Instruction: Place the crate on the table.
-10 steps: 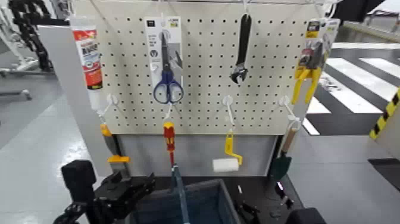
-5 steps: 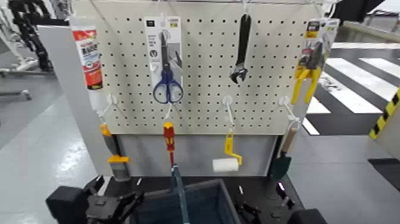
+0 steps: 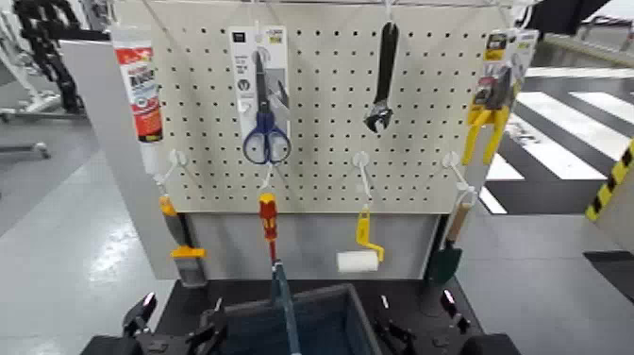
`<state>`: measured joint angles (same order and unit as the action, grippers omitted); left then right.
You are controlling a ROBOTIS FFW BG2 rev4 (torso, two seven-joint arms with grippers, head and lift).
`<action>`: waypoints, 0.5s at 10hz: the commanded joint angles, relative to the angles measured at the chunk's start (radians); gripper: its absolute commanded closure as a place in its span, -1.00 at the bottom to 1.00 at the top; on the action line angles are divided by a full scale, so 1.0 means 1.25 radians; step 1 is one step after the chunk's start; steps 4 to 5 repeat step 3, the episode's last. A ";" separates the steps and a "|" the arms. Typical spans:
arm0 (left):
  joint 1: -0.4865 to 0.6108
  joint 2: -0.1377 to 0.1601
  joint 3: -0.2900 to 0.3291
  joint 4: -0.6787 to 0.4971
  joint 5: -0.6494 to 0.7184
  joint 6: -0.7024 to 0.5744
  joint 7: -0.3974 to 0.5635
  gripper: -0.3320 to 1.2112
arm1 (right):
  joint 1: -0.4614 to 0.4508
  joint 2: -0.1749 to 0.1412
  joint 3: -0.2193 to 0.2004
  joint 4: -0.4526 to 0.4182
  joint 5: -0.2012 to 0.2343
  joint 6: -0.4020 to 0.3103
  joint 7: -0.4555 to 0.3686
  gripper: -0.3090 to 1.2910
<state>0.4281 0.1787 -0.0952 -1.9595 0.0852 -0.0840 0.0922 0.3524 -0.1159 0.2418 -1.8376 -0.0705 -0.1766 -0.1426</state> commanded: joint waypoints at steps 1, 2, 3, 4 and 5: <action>0.001 0.003 -0.006 0.005 -0.001 -0.016 0.002 -0.36 | 0.000 0.001 0.000 0.000 0.001 0.005 0.000 -0.43; 0.000 0.004 -0.009 0.008 -0.001 -0.017 0.002 -0.36 | -0.001 0.001 0.000 0.000 0.004 0.011 0.000 -0.43; 0.000 0.006 -0.009 0.009 -0.001 -0.017 0.004 -0.36 | -0.001 0.001 -0.001 0.000 0.006 0.009 0.000 -0.44; 0.000 0.006 -0.009 0.009 -0.001 -0.017 0.004 -0.36 | -0.001 0.001 -0.001 0.000 0.006 0.009 0.000 -0.44; 0.000 0.006 -0.009 0.009 -0.001 -0.017 0.004 -0.36 | -0.001 0.001 -0.001 0.000 0.006 0.009 0.000 -0.44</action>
